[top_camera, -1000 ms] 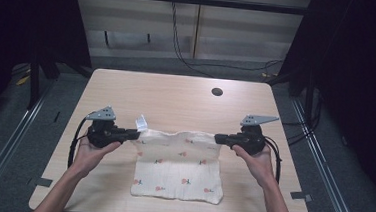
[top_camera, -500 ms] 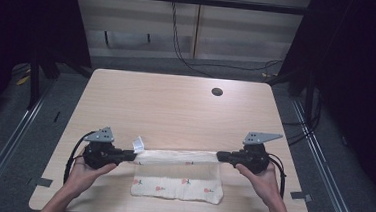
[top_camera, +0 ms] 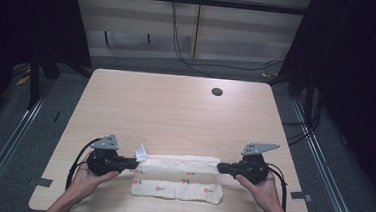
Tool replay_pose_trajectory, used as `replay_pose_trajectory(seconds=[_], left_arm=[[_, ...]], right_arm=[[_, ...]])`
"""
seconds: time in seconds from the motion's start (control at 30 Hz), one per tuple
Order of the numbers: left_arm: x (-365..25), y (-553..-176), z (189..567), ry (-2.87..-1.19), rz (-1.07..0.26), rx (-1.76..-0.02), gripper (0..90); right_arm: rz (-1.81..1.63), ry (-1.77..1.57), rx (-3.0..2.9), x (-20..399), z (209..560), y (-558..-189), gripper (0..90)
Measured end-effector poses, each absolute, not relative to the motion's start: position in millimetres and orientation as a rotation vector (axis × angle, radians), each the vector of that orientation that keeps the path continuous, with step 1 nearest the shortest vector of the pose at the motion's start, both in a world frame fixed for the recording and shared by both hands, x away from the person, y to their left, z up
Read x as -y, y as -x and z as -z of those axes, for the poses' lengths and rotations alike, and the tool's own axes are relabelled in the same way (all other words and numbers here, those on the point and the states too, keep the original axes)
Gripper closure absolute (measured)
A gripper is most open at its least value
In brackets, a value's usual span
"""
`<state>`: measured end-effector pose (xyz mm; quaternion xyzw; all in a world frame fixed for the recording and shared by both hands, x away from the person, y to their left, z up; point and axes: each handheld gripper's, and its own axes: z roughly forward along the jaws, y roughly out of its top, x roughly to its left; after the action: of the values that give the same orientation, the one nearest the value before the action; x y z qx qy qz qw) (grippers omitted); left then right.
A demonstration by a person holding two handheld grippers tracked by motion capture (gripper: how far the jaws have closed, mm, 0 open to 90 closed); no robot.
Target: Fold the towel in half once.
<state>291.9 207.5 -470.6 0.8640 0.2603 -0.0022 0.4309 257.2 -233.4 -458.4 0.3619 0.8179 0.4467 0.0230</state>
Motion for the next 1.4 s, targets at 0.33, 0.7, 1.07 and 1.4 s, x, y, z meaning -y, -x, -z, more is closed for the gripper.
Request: replay_pose_trajectory(seconds=[0.33,0.7,1.07,1.4], left_arm=[[-200,-289,483,-2.231,0.029,-0.638,82.7],[-200,-274,481,-2.243,0.049,-0.623,78.7],[-199,-264,479,-2.249,0.054,-0.594,79.6],[-209,-256,475,-2.211,0.071,-0.610,74.0]], right_arm=[[-1.293,-1.133,-2.638,228,478,-250,85.8],[-1.225,-1.139,-2.688,225,483,-239,82.9],[-1.206,-1.133,-2.669,228,482,-233,86.3],[-1.193,-1.126,-2.701,231,483,-224,78.1]])
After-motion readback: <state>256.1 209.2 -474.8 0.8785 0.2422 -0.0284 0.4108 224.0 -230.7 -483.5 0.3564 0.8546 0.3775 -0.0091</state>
